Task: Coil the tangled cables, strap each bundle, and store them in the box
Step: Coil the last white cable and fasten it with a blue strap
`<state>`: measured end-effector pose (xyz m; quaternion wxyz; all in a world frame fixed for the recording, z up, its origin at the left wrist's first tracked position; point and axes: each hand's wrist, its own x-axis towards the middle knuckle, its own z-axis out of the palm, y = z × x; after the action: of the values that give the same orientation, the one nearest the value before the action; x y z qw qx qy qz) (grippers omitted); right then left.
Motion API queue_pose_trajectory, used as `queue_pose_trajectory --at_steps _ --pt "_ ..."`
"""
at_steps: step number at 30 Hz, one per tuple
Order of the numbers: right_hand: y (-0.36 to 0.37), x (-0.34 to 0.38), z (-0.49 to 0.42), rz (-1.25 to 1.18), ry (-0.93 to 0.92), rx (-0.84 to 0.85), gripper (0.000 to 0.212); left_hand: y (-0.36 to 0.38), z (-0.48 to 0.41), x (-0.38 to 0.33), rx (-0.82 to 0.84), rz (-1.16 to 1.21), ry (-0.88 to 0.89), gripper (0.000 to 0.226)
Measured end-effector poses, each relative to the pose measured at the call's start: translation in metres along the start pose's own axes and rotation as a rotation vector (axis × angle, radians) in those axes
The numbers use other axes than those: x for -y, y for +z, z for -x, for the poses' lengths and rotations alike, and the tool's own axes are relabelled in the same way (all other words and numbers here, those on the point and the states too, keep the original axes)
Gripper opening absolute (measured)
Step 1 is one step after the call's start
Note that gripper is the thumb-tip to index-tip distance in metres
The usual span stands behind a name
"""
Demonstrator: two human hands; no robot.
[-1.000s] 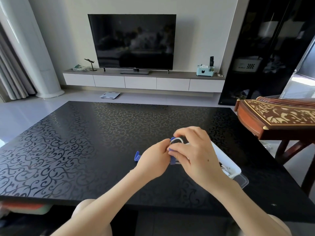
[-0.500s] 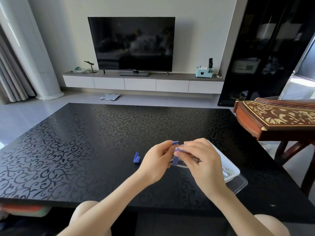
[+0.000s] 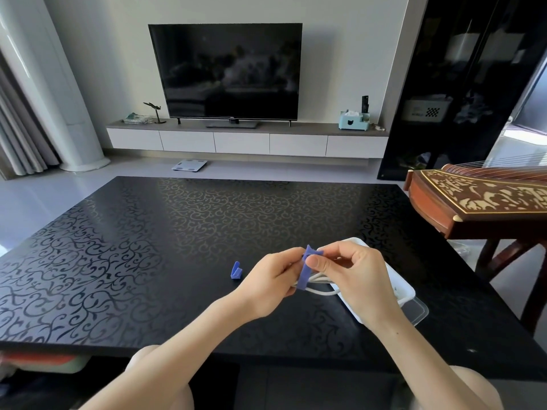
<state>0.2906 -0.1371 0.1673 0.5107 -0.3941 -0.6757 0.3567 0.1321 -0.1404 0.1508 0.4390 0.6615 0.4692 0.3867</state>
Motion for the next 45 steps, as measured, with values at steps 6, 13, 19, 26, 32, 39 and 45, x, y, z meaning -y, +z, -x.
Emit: queue_pose_trajectory --at_steps 6,13,19,26,32,39,45 --pt "-0.001 -0.001 0.000 0.014 -0.005 0.006 0.012 -0.001 0.001 0.000 -0.003 -0.071 0.045 0.029" --pt "-0.001 -0.006 0.003 -0.055 0.068 -0.014 0.026 -0.010 0.001 0.000 0.036 -0.485 0.243 0.025" --pt "-0.003 -0.006 0.004 -0.056 0.069 -0.005 0.019 -0.012 0.001 -0.004 0.050 -0.549 0.287 0.020" --pt "-0.005 -0.005 0.007 0.044 -0.073 0.022 0.028 -0.010 -0.001 -0.008 0.053 -0.502 0.210 0.020" --pt "-0.008 -0.008 0.009 0.158 -0.145 0.013 0.035 -0.012 0.000 -0.011 0.081 -0.610 0.199 0.025" --pt "-0.010 -0.005 0.008 0.088 -0.071 0.065 0.024 -0.017 0.003 -0.019 0.121 -0.647 0.296 0.023" --pt "-0.011 -0.001 0.004 0.268 -0.132 0.012 0.028 -0.014 0.004 -0.021 0.177 -0.463 0.174 0.022"
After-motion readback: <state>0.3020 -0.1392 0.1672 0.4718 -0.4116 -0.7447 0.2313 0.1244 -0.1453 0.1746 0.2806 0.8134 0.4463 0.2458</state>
